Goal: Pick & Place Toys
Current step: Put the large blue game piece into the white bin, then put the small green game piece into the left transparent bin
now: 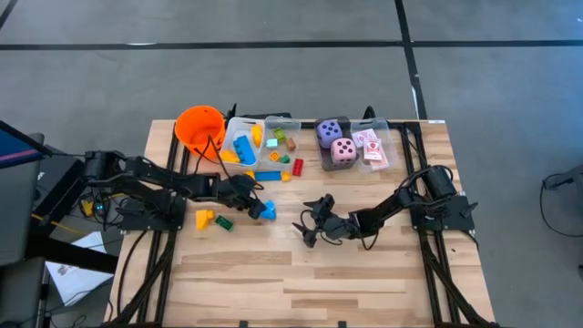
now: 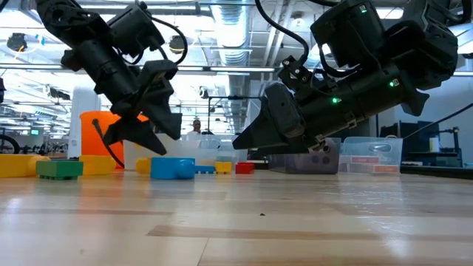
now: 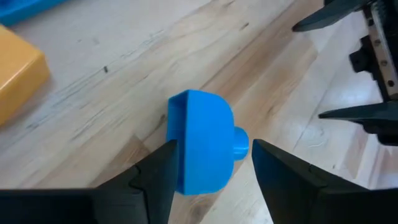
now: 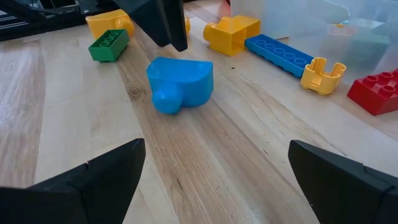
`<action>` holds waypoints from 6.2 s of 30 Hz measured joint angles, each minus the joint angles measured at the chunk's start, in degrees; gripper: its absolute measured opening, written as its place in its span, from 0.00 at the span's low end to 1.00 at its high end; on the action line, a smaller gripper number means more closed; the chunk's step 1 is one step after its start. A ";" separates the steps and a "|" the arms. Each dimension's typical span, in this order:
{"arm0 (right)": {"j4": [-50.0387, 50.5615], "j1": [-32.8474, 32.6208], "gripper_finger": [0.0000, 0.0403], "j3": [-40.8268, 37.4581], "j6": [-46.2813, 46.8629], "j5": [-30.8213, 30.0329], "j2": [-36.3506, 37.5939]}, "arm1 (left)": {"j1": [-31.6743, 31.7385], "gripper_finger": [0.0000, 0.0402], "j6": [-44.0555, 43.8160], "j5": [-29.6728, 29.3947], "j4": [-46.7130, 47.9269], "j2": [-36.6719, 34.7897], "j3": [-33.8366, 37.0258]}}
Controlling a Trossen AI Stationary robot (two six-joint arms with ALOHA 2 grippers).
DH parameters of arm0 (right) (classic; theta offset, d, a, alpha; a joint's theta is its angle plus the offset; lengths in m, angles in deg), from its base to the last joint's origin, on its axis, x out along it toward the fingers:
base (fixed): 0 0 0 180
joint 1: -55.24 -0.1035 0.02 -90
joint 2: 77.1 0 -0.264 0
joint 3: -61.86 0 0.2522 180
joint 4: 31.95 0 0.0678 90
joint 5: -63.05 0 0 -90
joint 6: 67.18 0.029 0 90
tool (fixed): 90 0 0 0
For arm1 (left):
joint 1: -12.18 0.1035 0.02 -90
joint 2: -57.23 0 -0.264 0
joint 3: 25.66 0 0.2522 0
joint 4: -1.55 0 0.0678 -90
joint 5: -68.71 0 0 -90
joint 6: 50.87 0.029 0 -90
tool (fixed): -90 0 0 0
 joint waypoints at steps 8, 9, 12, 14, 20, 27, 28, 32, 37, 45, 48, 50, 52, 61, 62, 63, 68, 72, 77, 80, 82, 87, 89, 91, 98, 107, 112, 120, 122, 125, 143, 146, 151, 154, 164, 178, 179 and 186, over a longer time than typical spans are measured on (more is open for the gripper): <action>0.00 -0.04 0.96 0.00 0.00 0.00 0.00 | 0.00 0.46 0.39 0.01 1.85 0.00 0.00; 0.00 -0.04 0.96 0.00 0.00 0.00 0.00 | 0.00 0.45 0.39 0.01 1.83 0.00 0.00; 0.00 -0.04 0.96 -0.01 0.00 0.00 0.00 | 0.00 0.44 0.44 0.01 1.74 0.19 -0.01; 0.00 -0.04 0.96 0.00 0.00 0.00 0.00 | 0.00 0.44 0.46 0.01 1.75 0.87 -0.04; 0.02 -0.04 0.96 -0.02 0.00 0.00 0.00 | 0.00 0.42 0.48 0.83 -3.99 5.27 -0.04; 0.13 -0.04 0.96 -0.02 0.00 0.00 0.00 | 0.00 0.33 0.48 2.97 -9.44 9.75 -0.20; 0.21 -0.04 0.96 -0.02 0.00 0.00 0.00 | 0.00 0.31 0.92 3.29 -9.72 10.17 -0.23; 0.48 -0.04 0.96 -0.02 0.00 0.00 0.00 | 0.04 0.19 4.12 6.19 -12.49 11.31 -0.28; 0.61 -0.04 0.96 -0.02 0.00 0.00 0.00 | -0.08 0.03 9.59 7.86 -15.57 10.87 0.13; 1.11 -0.04 0.96 -0.02 0.02 0.00 0.00 | 0.02 0.02 13.60 6.96 -18.87 6.95 0.09; 1.16 -0.04 0.96 -0.02 0.02 -0.15 0.00 | 0.02 0.02 17.82 2.72 -20.48 3.30 0.02; 1.16 -0.04 0.96 -0.02 0.02 -0.15 0.00 | 0.02 0.01 21.58 -1.73 -20.92 0.38 0.02; 1.18 -0.04 0.96 -0.02 0.02 -0.15 0.00 | 0.02 0.01 25.06 -6.65 -21.30 -2.81 0.02; 1.47 -0.04 0.96 -0.02 0.02 -0.15 0.00 | 0.63 0.01 37.41 -26.84 -18.84 -13.09 0.00; 1.51 -0.04 0.96 -0.02 0.02 -0.15 0.00 | 1.06 0.02 37.69 -28.20 -18.07 -13.48 0.00; 1.49 -0.04 0.96 -0.02 0.02 -0.15 0.00 | 1.61 0.02 37.94 -29.30 -16.82 -13.83 0.00; 1.49 -0.04 0.96 -0.02 0.02 -0.15 0.00 | 6.41 0.02 38.97 -32.92 -10.88 -13.60 0.00; 1.51 0.00 0.96 -0.02 0.02 -0.15 0.00 | 11.12 0.06 39.03 -33.02 -7.98 -13.09 0.04; 1.51 0.00 0.96 -0.02 0.02 -0.15 0.00 | 13.58 0.15 39.00 -31.74 -6.91 -13.36 0.02; 1.51 0.00 0.96 -0.02 0.02 -0.15 0.00 | 13.63 0.22 38.15 -30.62 -6.94 -13.38 0.02; 1.51 0.00 0.96 -0.02 0.02 -0.15 0.00 | 13.60 0.27 37.12 -29.66 -6.96 -13.38 0.02; 1.51 0.00 0.96 -0.02 0.02 -0.15 0.00 | 13.60 0.40 36.95 -29.58 -6.47 -13.38 0.02; 1.51 0.00 0.96 -0.02 0.02 -0.15 0.00 | 13.60 0.45 36.92 -30.06 -6.10 -13.38 0.02; 1.51 0.00 0.96 -0.02 0.02 -0.15 0.00 | 13.60 0.48 36.90 -30.18 -5.78 -13.38 0.02; 1.51 0.00 0.96 -0.02 0.02 -0.15 0.00 | 12.26 0.54 24.77 -9.48 -6.35 -13.38 0.02; 1.48 0.00 0.96 -0.02 0.02 -0.13 0.00 | -3.59 0.45 23.96 3.06 -6.58 -13.36 0.00; 1.38 0.00 0.96 -0.02 0.02 -0.13 0.00 | -13.72 0.35 23.85 -8.64 -1.28 -13.35 0.00; 1.38 0.00 0.96 -0.02 0.02 -0.09 0.00 | -22.06 0.25 33.95 -14.79 6.94 -13.79 0.00; 1.54 -0.04 0.96 -0.02 0.02 0.02 0.00 | -22.62 0.24 36.12 -14.52 8.84 -13.79 0.00; 2.15 -0.41 0.96 -0.02 -0.05 0.00 0.00 | -22.71 0.27 37.45 -12.94 11.27 -13.79 -0.04; 3.02 3.38 0.96 0.00 -8.40 -0.03 0.00 | -20.70 0.80 49.79 -3.58 38.98 -13.79 -6.05; 3.26 3.78 0.96 0.00 -8.50 -0.02 0.00 | -20.76 0.86 49.82 -3.04 40.50 -13.73 -5.97; 3.26 3.72 0.96 -0.01 -6.29 0.00 0.00 | -20.76 0.93 49.81 -3.21 40.15 -13.41 -6.01; 3.42 3.75 0.96 0.00 -6.12 0.00 0.00 | -20.74 0.94 49.79 -3.56 40.18 -11.50 -6.01; 3.50 3.67 0.96 -0.02 -5.92 0.00 0.00 | -20.50 0.93 49.79 -3.56 40.31 1.21 -5.99; 4.38 3.67 0.96 -0.01 -5.54 0.00 0.00 | -20.50 0.61 49.55 -3.40 40.25 2.19 -5.99; 4.48 3.67 0.96 -0.01 -5.21 0.00 0.00 | -20.50 0.56 49.51 -3.57 40.25 2.19 -5.99; 4.50 3.67 0.96 0.00 -3.99 0.00 0.00 | -20.50 0.32 46.14 -5.54 40.32 2.09 -6.24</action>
